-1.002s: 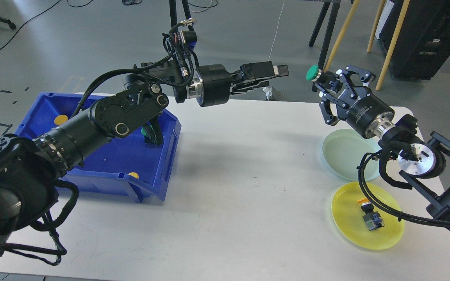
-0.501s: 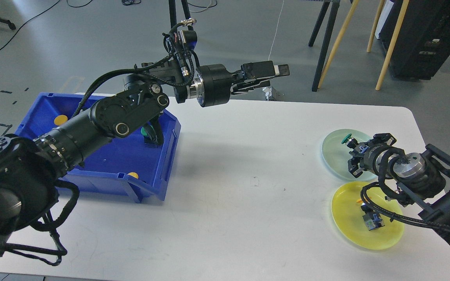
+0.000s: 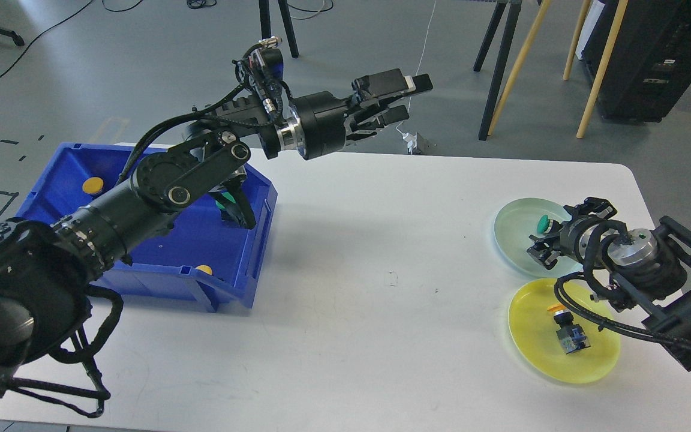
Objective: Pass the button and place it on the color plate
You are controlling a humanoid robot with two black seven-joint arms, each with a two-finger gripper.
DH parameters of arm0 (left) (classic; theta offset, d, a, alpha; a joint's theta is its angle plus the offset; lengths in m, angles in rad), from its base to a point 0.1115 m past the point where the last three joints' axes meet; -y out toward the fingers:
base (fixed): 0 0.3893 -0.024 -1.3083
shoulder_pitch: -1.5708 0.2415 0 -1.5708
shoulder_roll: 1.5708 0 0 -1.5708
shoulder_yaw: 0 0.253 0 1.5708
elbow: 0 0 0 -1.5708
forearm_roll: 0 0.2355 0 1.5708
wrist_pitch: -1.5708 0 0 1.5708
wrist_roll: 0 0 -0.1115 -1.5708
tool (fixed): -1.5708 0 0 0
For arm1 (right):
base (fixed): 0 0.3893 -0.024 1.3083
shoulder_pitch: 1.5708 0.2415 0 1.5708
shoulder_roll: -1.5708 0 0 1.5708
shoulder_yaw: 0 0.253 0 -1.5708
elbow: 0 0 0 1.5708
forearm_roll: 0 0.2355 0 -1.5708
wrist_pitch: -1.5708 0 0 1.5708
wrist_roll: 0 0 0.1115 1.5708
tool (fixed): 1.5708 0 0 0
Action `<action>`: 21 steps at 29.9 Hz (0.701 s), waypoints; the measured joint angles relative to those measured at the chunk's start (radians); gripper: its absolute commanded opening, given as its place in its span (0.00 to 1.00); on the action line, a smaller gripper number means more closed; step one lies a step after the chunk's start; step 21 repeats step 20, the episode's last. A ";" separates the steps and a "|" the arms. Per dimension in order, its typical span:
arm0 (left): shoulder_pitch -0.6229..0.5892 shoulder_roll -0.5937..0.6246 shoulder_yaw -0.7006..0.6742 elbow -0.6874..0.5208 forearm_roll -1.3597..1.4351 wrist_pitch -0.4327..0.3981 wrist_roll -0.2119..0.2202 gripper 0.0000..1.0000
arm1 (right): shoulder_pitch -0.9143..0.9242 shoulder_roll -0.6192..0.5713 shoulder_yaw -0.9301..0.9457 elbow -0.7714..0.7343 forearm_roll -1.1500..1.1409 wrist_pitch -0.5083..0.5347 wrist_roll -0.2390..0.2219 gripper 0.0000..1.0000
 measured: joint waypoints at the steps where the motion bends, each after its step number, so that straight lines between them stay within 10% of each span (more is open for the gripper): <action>1: 0.002 0.012 -0.009 0.000 -0.045 0.000 0.000 0.97 | 0.010 -0.007 0.004 0.004 -0.004 0.037 0.004 1.00; 12: 0.015 0.229 -0.027 0.010 -0.420 0.000 0.000 1.00 | 0.128 -0.187 0.013 0.110 -0.167 0.812 0.145 1.00; 21: 0.048 0.233 -0.026 0.016 -0.425 0.000 0.000 1.00 | 0.145 -0.168 -0.044 0.109 -0.189 0.893 0.186 1.00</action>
